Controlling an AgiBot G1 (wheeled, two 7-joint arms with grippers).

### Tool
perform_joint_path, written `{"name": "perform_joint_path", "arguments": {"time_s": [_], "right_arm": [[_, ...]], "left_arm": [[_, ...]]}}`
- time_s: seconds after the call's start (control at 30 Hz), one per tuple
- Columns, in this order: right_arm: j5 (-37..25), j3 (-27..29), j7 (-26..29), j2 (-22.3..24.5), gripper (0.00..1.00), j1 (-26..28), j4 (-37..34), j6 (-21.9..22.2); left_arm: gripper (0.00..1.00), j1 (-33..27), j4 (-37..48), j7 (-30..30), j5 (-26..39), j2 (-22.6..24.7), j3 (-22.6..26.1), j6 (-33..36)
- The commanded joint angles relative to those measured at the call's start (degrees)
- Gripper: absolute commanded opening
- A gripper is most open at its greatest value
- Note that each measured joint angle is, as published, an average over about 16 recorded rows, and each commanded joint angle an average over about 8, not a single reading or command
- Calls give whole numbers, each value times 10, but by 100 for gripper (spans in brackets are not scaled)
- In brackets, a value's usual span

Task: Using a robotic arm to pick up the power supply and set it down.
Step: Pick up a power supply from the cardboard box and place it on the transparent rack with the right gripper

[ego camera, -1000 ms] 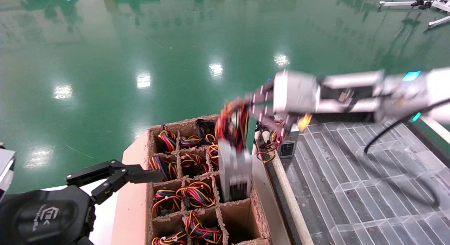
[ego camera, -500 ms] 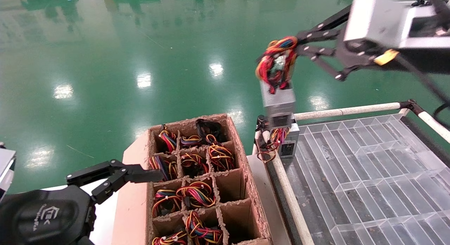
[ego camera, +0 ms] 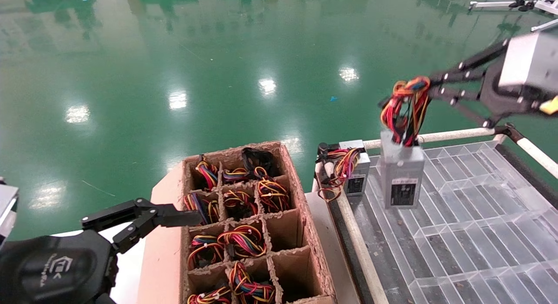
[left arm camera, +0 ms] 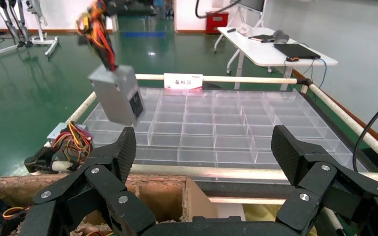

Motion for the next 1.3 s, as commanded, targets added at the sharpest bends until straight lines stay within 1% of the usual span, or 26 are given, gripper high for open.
{"name": "perform_joint_path", "arguments": {"time_s": [0.03, 0.23, 0.47, 0.83, 1.3], "right_arm": [[4, 1, -9, 6, 0, -9, -8, -5], [-3, -10, -37, -6, 0, -24, -39, -11], [-13, -25, -75, -43, 0, -27, -91, -11], [-24, -39, -130, -99, 0, -15, -189, 3], [-25, -40, -205, -140, 0, 1, -319, 24]], "left_arm": [[100, 0, 0, 0, 0, 0, 0, 0], [100, 0, 0, 0, 0, 0, 0, 0], [100, 0, 0, 0, 0, 0, 0, 0], [100, 0, 0, 0, 0, 0, 1, 0], [100, 0, 0, 0, -1, 0, 1, 0]]}}
